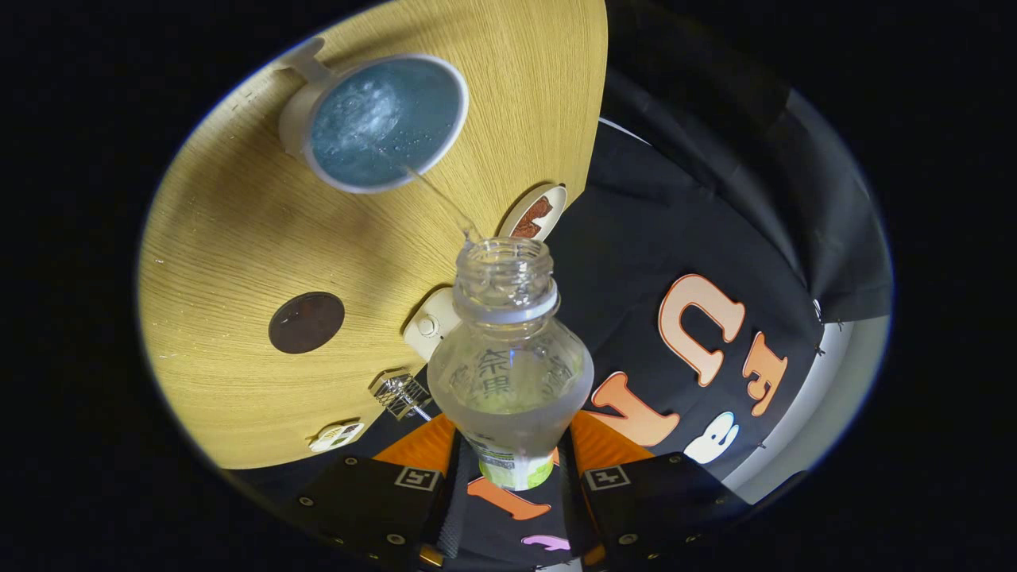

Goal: Take the bottle from table, then pour the juice into the cup, finally place the bottle on the coaster

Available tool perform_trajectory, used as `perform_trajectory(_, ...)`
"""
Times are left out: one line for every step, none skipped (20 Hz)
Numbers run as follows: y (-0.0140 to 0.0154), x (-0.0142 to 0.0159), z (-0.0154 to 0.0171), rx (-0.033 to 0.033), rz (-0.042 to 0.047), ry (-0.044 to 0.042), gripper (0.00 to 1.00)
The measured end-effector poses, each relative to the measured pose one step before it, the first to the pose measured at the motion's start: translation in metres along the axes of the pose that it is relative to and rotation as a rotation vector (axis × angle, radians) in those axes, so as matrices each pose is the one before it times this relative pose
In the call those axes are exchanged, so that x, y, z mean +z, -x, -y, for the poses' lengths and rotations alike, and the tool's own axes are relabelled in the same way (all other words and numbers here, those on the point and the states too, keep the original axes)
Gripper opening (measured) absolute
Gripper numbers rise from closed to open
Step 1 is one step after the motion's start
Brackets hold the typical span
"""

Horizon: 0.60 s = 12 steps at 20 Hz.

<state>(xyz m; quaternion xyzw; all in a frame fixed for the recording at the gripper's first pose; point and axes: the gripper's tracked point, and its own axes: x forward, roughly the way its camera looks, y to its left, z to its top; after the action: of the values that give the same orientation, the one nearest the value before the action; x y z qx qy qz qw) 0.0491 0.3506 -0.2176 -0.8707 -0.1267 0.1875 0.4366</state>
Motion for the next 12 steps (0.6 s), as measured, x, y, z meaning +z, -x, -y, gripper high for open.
perform_trajectory(-0.00119, 0.00013, -0.00111, 0.00089, -0.00021, -0.00296, 0.51)
perform_trajectory(0.00040, -0.00009, 0.00081, -0.00176, 0.00141, -0.00121, 0.51)
perform_trajectory(0.00011, 0.00101, 0.00026, 0.00205, 0.00125, -0.00576, 0.51)
perform_trajectory(0.00031, 0.00207, -0.00178, 0.00529, 0.00389, -0.01267, 0.51)
perform_trajectory(-0.00037, 0.00059, -0.00252, 0.00785, 0.00221, -0.01907, 0.51)
perform_trajectory(0.00018, 0.00198, -0.00221, 0.00305, 0.00177, -0.02095, 0.52)
perform_trajectory(0.00017, 0.00244, -0.00204, 0.00288, 0.00395, -0.02007, 0.51)
perform_trajectory(0.00084, 0.00300, -0.00399, 0.00449, 0.00295, -0.01888, 0.52)
perform_trajectory(-0.00004, 0.00250, -0.00489, 0.00420, 0.00170, -0.01909, 0.52)
perform_trajectory(0.00060, 0.00270, -0.00512, 0.00532, 0.00109, -0.02315, 0.51)
perform_trajectory(0.00133, 0.00175, -0.00734, 0.01181, 0.00133, -0.03077, 0.52)
perform_trajectory(0.00155, 0.00127, -0.00782, 0.01314, 0.00064, -0.03387, 0.52)
